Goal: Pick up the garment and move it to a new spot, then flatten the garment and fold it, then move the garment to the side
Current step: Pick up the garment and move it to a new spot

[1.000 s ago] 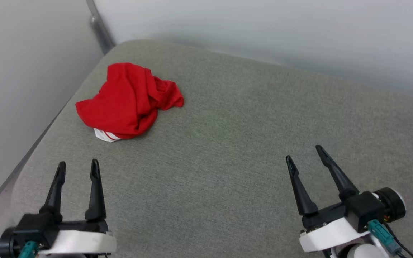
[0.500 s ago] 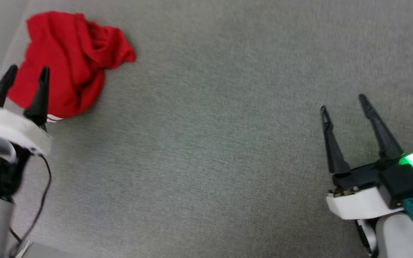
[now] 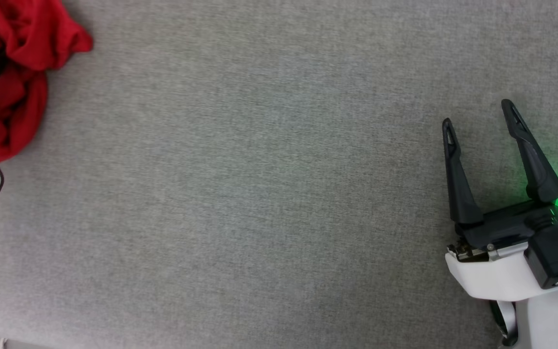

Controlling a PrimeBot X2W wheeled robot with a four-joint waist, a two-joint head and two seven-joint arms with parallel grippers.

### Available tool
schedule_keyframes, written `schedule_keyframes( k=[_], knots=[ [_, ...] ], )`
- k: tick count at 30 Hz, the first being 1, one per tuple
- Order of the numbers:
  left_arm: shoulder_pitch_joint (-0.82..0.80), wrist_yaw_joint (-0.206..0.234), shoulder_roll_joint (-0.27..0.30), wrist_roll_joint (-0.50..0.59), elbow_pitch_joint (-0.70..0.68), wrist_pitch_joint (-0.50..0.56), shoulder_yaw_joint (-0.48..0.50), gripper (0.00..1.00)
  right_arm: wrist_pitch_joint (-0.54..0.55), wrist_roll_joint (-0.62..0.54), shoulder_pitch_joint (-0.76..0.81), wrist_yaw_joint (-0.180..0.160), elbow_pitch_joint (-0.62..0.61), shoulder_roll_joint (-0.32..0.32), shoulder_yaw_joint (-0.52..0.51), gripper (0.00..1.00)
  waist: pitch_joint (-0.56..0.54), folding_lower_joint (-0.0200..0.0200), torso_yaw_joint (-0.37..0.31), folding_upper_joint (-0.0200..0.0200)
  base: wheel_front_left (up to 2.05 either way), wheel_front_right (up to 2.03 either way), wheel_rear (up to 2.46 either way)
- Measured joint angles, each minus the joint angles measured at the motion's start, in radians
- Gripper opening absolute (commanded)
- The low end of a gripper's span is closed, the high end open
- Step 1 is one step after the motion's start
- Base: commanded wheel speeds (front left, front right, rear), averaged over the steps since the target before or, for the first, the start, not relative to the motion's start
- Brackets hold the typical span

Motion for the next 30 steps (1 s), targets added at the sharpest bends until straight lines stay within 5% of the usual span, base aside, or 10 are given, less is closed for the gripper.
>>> schedule_keyframes(
  k=[5, 7, 8, 13, 18, 30],
  knots=[
    [-0.030, 0.000, 0.035, -0.037, 0.035, 0.068, -0.075, 0.97, -0.004, -0.002, -0.003, 0.000, -0.018, 0.011, 0.020, 1.00, 0.034, -0.0002, -0.031, 0.0000, 0.00, 0.00, 0.00],
    [-0.040, 0.000, 0.048, -0.051, 0.049, 0.076, -0.095, 0.05, -0.005, -0.005, -0.006, 0.000, -0.020, 0.014, 0.025, 1.00, 0.040, -0.0002, -0.039, 0.0000, 0.00, 0.00, 0.00],
    [-0.044, 0.000, 0.051, -0.056, 0.057, 0.075, -0.104, 0.00, -0.005, -0.005, -0.007, 0.000, -0.019, 0.015, 0.027, 1.00, 0.040, -0.0003, -0.042, 0.0000, 0.00, 0.00, 0.00],
    [-0.053, 0.002, 0.055, -0.063, 0.086, 0.012, -0.143, 0.00, -0.004, -0.008, -0.014, 0.000, 0.014, 0.015, 0.036, 1.00, 0.010, -0.0002, -0.050, 0.0000, 0.00, 0.00, 0.00],
    [-0.082, 0.000, 0.061, -0.034, 0.115, -0.218, -0.123, 0.00, 0.001, 0.020, -0.010, -0.001, 0.076, 0.013, 0.047, 1.00, -0.056, -0.0001, -0.056, 0.0000, 0.00, 0.00, 0.00],
    [-0.088, 0.000, 0.167, 0.037, -0.065, -0.474, -0.211, 0.00, 0.005, 0.199, 0.037, -0.001, 0.160, 0.012, 0.061, 1.00, -0.331, -0.0002, -0.092, 0.0000, 0.00, 0.00, 0.00]
  ],
)
